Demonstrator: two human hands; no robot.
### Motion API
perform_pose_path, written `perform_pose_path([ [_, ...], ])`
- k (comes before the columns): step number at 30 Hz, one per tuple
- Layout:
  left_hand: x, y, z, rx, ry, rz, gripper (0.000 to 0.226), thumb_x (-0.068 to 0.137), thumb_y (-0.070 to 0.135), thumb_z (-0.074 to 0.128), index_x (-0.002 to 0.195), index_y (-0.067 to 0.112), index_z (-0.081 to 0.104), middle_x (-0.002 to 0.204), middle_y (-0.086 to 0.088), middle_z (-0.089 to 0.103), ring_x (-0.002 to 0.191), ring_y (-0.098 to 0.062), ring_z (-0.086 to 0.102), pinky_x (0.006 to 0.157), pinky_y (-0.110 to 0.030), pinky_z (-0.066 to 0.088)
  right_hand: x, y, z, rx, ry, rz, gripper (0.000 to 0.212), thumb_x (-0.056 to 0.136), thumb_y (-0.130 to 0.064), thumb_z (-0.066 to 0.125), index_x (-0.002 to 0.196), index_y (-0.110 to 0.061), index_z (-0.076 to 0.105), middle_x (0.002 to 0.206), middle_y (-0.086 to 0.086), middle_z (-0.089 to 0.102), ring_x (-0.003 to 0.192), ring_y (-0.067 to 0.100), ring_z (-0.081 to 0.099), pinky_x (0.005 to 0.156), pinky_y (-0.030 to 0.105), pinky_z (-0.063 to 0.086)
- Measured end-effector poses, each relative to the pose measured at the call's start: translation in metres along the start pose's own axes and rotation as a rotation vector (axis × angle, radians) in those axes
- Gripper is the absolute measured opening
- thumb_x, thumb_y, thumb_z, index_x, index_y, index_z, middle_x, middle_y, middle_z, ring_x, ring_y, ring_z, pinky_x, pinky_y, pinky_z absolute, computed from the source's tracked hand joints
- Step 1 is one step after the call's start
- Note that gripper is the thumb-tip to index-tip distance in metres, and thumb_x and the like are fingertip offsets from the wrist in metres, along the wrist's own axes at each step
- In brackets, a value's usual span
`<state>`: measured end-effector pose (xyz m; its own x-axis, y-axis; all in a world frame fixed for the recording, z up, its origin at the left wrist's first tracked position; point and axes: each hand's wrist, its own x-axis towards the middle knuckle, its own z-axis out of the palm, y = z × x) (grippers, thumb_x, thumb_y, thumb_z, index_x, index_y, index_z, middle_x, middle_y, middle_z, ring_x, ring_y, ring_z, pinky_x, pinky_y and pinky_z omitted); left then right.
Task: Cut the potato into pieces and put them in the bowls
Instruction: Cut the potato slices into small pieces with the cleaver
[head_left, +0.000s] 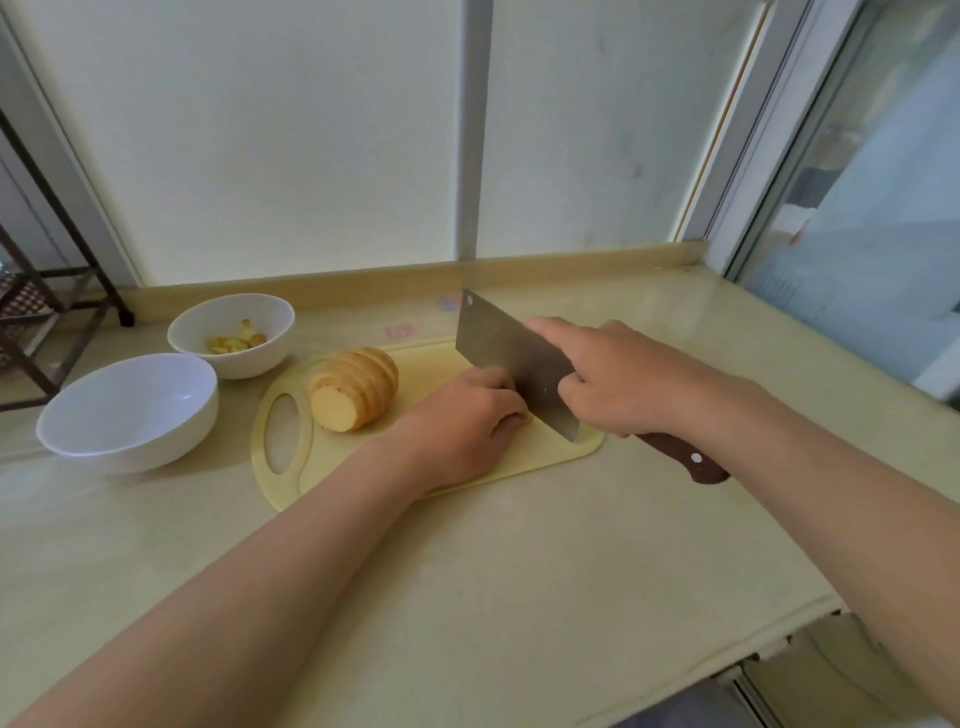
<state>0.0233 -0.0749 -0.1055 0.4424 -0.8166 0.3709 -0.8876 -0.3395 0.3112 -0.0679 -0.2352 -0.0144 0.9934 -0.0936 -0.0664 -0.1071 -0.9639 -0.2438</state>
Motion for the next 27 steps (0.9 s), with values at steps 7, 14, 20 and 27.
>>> perform_pose_path([
  [7,0.0,0.001,-0.002,0.032,-0.011,0.019,0.019,0.096,0.02,0.054,0.104,0.01,0.069,0.099,-0.007,0.057,0.09,-0.026,0.053,0.082,-0.04,0.046,-0.007,-0.004,0.003,-0.081,0.009,-0.031,0.072,0.097,-0.013,0.04,0.161,-0.037,0.02,0.082,0.005,0.051,0.068,0.023,0.053,0.058,0.035,0.039],
  [14,0.001,0.0,0.0,0.041,-0.015,0.011,0.02,0.098,0.021,0.051,0.107,0.011,0.067,0.102,-0.007,0.055,0.091,-0.026,0.051,0.081,-0.034,0.042,-0.017,-0.004,-0.001,-0.11,-0.024,-0.022,0.073,0.099,-0.012,0.04,0.164,-0.036,0.016,0.079,0.002,0.05,0.065,0.02,0.052,0.057,0.035,0.04],
  [20,0.001,0.0,0.002,0.025,0.004,0.021,0.018,0.096,0.018,0.054,0.104,0.009,0.068,0.099,-0.009,0.057,0.088,-0.028,0.052,0.08,-0.037,0.044,-0.012,-0.008,0.0,-0.103,-0.111,-0.018,0.077,0.099,-0.01,0.041,0.164,-0.033,0.006,0.078,0.008,0.057,0.057,0.022,0.054,0.052,0.035,0.045],
  [27,-0.002,-0.003,0.004,-0.014,0.02,0.019,0.025,0.089,0.017,0.052,0.104,0.012,0.072,0.101,-0.009,0.063,0.091,-0.031,0.059,0.08,-0.04,0.05,0.031,-0.027,0.008,-0.014,-0.065,-0.022,0.08,0.096,-0.011,0.041,0.163,-0.04,0.008,0.089,0.008,0.061,0.058,0.028,0.065,0.051,0.038,0.056],
])
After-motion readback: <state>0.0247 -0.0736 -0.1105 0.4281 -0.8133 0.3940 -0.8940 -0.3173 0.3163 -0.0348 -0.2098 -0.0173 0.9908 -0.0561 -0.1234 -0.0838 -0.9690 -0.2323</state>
